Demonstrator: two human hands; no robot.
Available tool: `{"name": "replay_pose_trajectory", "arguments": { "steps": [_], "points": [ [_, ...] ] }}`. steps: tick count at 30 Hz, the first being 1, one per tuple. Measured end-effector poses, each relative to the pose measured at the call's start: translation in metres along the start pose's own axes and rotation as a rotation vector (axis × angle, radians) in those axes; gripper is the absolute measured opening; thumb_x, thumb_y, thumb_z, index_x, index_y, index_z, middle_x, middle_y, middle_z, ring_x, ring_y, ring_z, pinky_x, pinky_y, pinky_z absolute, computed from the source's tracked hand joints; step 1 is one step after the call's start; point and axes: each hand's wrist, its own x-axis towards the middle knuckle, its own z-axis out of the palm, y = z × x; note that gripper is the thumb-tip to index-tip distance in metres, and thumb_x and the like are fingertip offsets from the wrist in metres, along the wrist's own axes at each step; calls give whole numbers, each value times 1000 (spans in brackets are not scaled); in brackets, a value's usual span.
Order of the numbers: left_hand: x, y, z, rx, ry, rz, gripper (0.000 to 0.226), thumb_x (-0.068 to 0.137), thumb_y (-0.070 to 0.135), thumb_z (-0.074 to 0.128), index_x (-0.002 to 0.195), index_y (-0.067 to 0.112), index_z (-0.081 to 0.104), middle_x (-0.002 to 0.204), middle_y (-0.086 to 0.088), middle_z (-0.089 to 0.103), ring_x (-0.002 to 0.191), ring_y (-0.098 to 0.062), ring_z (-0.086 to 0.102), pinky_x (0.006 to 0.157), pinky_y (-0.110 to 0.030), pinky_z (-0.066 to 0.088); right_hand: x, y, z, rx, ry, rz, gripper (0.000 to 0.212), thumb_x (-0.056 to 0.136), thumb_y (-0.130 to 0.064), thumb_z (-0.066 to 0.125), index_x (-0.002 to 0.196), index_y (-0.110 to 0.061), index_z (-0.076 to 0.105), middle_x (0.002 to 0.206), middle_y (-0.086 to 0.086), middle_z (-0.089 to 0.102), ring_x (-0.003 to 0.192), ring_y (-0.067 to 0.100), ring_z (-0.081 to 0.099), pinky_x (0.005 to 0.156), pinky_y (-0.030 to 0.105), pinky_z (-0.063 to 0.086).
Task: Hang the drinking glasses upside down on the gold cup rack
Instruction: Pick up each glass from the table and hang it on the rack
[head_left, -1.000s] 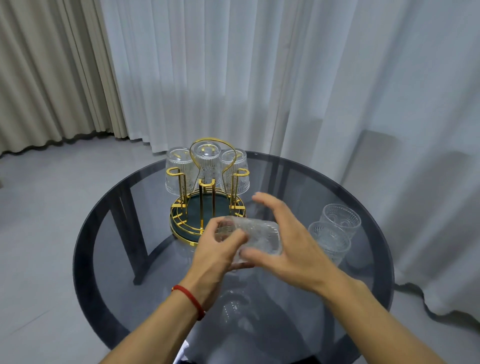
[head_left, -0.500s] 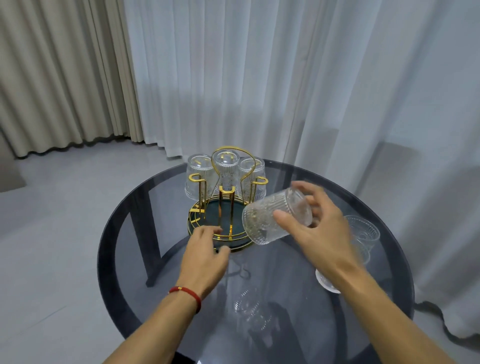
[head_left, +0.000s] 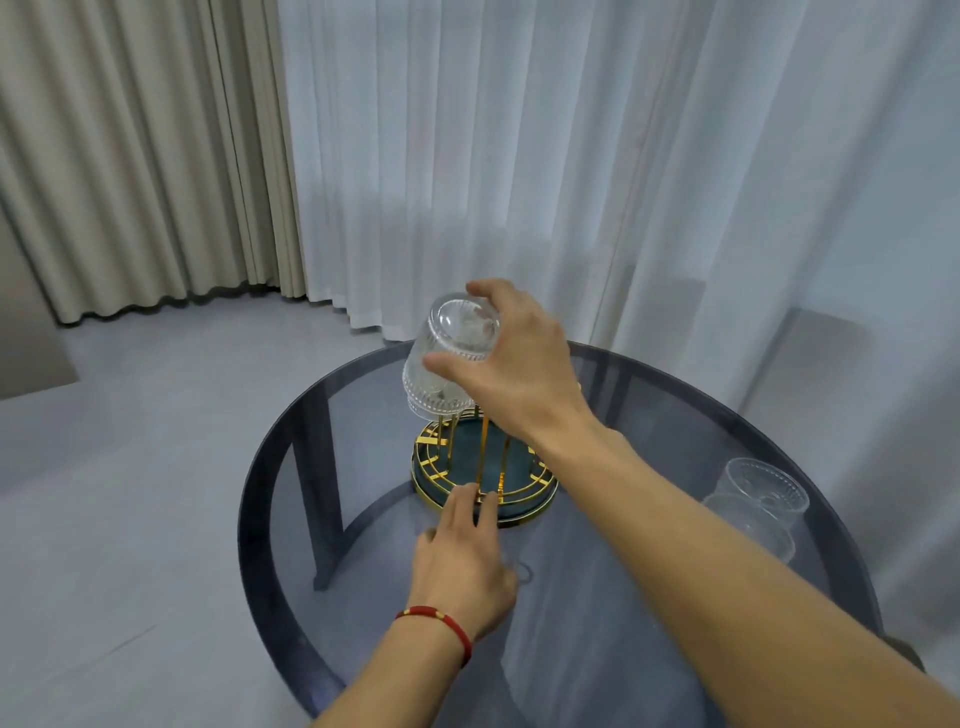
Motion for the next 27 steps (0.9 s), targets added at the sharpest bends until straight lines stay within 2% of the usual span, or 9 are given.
{"name": "replay_pose_trajectory", "arguments": {
  "steps": [6,10,14,19,23,27],
  "points": [
    [0,1,-3,4,-9,4,72,87,29,58,151,17,26,161,-6,18,148,-22,20,110,-42,35,10,12,34,-132,-62,13,81,78,-45,83,147,-17,50,139,9,60,129,29,55,105,41,45],
    [0,0,-3,20,2,16,73,86,26,59,151,17,26,161,-5,18,148,-21,19,107,-40,37,11,21,47,-169,-76,25,78,78,-48,81,143,-14,53,135,10,62,128,29,54,104,42,46],
    [-1,-1,-2,6,8,22,72,87,25,57,151,16,26,161,-6,16,149,-22,17,107,-41,37,11,32,55,-218,-77,45,77,77,-52,80,138,-14,55,132,10,63,123,30,57,96,38,46],
    [-2,2,-3,2,-3,12,73,86,24,57,152,15,25,162,-8,14,150,-24,13,107,-44,37,8,46,55,-251,-69,73,73,78,-56,80,132,-12,56,128,8,65,117,28,62,83,30,38],
    [-2,3,-5,-9,-4,13,74,84,21,58,150,17,26,161,-6,16,150,-23,13,106,-44,37,6,46,61,-360,-133,51,69,82,-62,73,127,-14,53,124,9,63,112,30,63,91,40,49],
    [-3,3,-6,-22,2,17,73,84,21,58,150,18,28,160,-4,20,149,-22,16,105,-44,39,4,45,63,-502,-154,40,68,88,-70,60,130,-18,51,128,9,62,116,31,63,97,49,46]
  ]
}}
